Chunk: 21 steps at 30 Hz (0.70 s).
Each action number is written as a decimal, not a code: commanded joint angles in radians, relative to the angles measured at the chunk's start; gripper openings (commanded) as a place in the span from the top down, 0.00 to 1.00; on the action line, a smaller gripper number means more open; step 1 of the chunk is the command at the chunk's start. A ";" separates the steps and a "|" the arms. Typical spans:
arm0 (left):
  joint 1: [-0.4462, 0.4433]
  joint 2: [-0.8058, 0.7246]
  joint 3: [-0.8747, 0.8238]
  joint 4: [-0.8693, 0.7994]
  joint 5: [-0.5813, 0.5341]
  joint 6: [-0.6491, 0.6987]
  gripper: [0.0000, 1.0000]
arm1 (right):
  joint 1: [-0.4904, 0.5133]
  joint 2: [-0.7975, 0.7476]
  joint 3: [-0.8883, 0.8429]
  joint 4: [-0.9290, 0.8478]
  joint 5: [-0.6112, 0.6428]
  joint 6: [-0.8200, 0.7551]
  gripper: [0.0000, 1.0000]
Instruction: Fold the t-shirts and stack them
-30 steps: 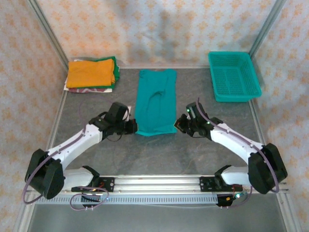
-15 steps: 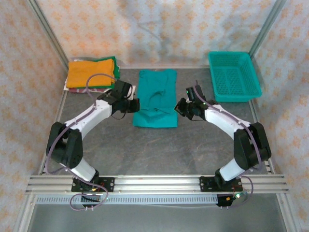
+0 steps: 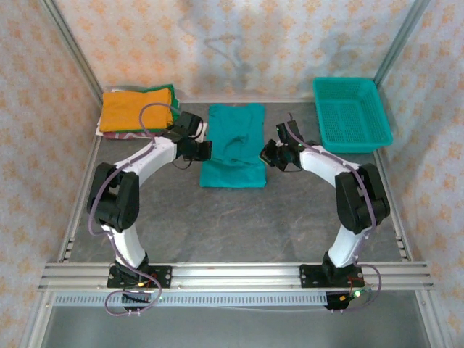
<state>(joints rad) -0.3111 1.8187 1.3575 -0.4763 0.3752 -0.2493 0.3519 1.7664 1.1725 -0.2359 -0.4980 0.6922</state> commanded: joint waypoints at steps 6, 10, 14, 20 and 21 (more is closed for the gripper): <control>0.025 0.122 0.146 -0.056 -0.032 0.043 1.00 | -0.020 0.076 0.120 0.009 0.000 -0.037 1.00; 0.038 0.172 0.206 -0.060 -0.045 0.039 1.00 | -0.026 0.124 0.179 0.008 0.009 -0.040 1.00; 0.047 0.258 0.332 -0.096 -0.069 0.063 1.00 | -0.041 0.197 0.264 -0.004 0.019 -0.034 1.00; 0.078 0.452 0.794 -0.338 -0.116 0.093 0.54 | -0.099 0.319 0.505 -0.095 -0.033 -0.014 0.53; 0.078 0.427 0.798 -0.334 -0.129 0.090 0.54 | -0.100 0.301 0.511 -0.096 -0.030 -0.023 0.53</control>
<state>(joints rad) -0.2516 2.2742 2.0533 -0.6666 0.3061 -0.1848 0.2726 2.0857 1.6119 -0.2768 -0.5098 0.6777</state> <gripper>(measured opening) 0.455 0.462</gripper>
